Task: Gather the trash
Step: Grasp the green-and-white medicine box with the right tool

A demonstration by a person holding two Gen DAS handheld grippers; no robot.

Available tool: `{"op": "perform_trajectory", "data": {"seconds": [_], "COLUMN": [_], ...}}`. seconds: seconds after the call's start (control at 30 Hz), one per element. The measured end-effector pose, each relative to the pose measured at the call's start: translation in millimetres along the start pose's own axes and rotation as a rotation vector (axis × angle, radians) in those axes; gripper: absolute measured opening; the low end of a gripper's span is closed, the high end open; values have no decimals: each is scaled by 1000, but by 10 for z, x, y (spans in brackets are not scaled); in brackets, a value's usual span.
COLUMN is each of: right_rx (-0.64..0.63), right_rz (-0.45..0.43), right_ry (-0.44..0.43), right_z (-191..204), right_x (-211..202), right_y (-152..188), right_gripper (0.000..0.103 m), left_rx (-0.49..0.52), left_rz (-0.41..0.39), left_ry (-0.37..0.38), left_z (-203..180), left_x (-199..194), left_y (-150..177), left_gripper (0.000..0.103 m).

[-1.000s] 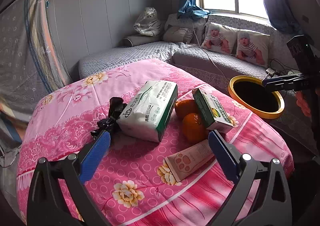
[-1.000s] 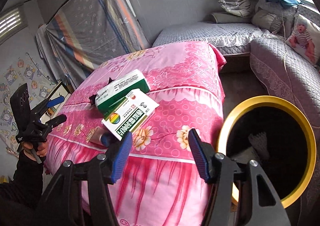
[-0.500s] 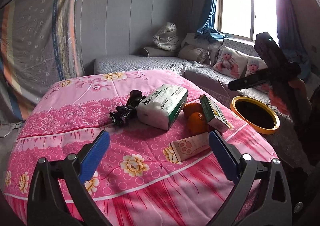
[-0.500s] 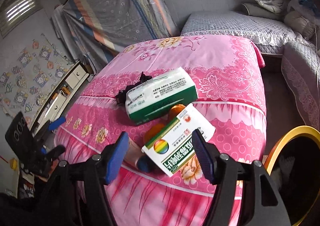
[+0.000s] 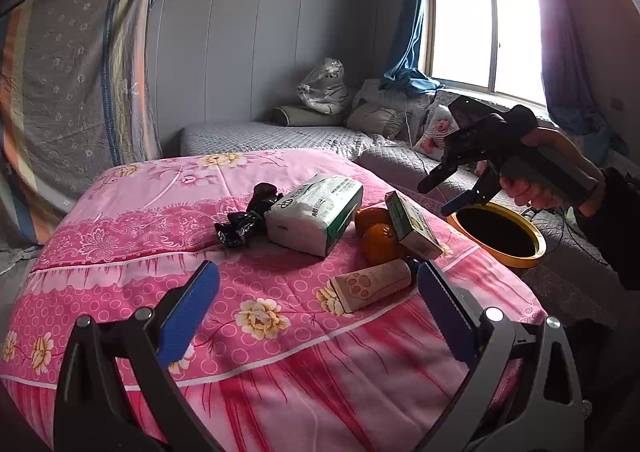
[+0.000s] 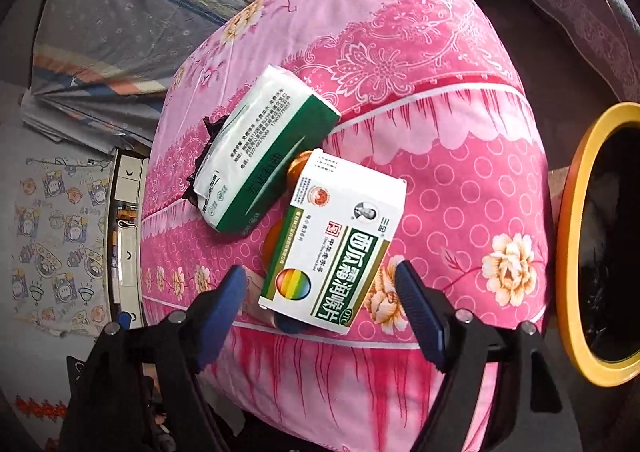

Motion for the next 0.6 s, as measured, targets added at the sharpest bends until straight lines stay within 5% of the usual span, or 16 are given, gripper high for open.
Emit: {"op": "perform_trajectory", "data": {"seconds": [0.6], "right_rx": [-8], "right_rz": [80], "right_ry": [112], "right_z": [3], "right_x": [443], "right_y": [4], "right_gripper": [79], "left_rx": [-20], "left_rz": [-1], "left_ry": [-10], "left_z": [30], "left_x": [-86], "left_y": [55], "left_gripper": [95]}}
Point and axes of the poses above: each gripper's, at about its wrist camera, not at the fingertips, and x roughly the way its jaws point, z to its left, y to its underside, the point moved 10 cm from there along x, roughly the way its jaws point, and after that the axes turned 11 degrees about -z, right-handed, at the moved point
